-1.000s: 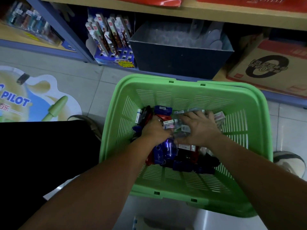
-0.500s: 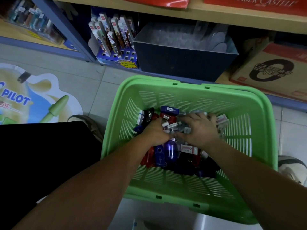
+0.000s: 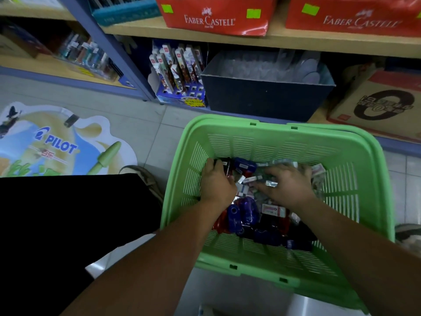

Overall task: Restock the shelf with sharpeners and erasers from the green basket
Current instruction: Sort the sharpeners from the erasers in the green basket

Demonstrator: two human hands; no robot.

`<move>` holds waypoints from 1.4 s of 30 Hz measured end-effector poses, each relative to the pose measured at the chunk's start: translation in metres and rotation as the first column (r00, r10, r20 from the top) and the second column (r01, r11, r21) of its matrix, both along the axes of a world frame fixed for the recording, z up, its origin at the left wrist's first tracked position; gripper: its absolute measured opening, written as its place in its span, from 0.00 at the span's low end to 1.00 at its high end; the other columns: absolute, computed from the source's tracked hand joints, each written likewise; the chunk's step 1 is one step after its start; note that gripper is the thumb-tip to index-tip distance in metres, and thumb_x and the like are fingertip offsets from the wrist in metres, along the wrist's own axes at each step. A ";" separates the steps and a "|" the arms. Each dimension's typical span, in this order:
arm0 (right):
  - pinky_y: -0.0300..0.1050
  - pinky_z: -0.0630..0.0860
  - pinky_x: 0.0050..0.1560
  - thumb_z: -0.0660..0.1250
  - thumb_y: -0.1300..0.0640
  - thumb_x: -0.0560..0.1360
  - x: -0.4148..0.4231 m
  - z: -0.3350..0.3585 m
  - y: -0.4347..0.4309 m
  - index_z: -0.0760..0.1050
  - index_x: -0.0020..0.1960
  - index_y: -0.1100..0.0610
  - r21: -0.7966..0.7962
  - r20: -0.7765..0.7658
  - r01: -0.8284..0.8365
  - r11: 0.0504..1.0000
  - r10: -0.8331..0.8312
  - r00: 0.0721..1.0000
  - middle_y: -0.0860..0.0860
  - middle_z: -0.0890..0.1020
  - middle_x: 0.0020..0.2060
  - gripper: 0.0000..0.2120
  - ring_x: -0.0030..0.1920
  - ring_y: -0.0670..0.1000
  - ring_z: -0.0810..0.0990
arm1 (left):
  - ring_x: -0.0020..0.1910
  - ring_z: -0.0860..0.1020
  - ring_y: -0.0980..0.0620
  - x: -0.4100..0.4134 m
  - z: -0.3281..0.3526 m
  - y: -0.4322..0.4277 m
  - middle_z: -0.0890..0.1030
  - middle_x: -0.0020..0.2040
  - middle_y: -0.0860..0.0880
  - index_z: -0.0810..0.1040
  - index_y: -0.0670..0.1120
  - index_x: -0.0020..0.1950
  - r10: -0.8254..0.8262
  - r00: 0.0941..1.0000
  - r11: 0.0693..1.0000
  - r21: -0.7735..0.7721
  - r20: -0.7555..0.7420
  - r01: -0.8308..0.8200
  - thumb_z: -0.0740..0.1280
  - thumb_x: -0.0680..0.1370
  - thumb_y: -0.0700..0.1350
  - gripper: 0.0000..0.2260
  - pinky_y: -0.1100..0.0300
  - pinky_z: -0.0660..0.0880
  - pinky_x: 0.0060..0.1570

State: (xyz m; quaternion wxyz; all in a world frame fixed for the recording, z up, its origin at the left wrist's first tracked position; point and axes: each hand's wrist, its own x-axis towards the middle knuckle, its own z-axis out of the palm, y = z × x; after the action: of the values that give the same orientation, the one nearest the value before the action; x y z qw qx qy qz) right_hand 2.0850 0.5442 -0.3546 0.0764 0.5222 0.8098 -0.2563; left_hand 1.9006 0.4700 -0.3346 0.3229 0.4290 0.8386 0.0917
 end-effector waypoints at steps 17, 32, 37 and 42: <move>0.52 0.53 0.67 0.65 0.30 0.76 -0.018 -0.006 -0.007 0.84 0.57 0.44 0.115 -0.024 -0.003 0.993 0.006 1.000 0.46 0.85 0.56 0.21 0.64 0.51 0.77 | 0.78 0.63 0.38 -0.001 -0.030 -0.014 0.51 0.83 0.41 0.62 0.47 0.82 0.017 1.000 0.998 -0.067 0.005 -0.016 0.69 0.80 0.49 0.32 0.51 0.66 0.76; 0.53 0.55 0.67 0.68 0.31 0.75 -0.017 -0.013 -0.002 0.85 0.55 0.46 0.127 -0.060 0.036 0.991 -0.029 0.998 0.46 0.85 0.51 0.21 0.61 0.52 0.79 | 0.73 0.61 0.39 -0.013 -0.041 -0.008 0.62 0.77 0.39 0.64 0.53 0.82 -0.183 0.980 0.980 -0.090 -0.082 0.176 0.64 0.79 0.66 0.34 0.48 0.65 0.72; 0.53 0.54 0.68 0.68 0.32 0.76 -0.014 -0.011 0.000 0.85 0.56 0.47 0.117 -0.064 0.015 0.993 -0.007 0.998 0.46 0.84 0.53 0.21 0.62 0.51 0.79 | 0.65 0.74 0.40 -0.014 -0.037 -0.003 0.72 0.68 0.43 0.71 0.50 0.73 -0.126 0.992 0.988 -0.096 -0.015 0.124 0.70 0.77 0.64 0.30 0.48 0.75 0.63; 0.51 0.54 0.68 0.67 0.34 0.77 -0.009 -0.003 0.003 0.83 0.56 0.46 0.084 -0.093 0.012 0.996 -0.004 0.996 0.44 0.84 0.52 0.19 0.60 0.50 0.79 | 0.56 0.80 0.47 -0.026 -0.026 -0.002 0.80 0.59 0.47 0.81 0.47 0.61 -0.117 0.992 0.993 -0.027 0.038 0.119 0.80 0.71 0.57 0.24 0.58 0.75 0.52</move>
State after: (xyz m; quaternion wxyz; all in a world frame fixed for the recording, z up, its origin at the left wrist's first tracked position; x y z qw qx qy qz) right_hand 2.0765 0.5473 -0.3576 0.0156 0.5158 0.8204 -0.2462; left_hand 1.8744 0.4685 -0.3604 0.3494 0.4713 0.8069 0.0680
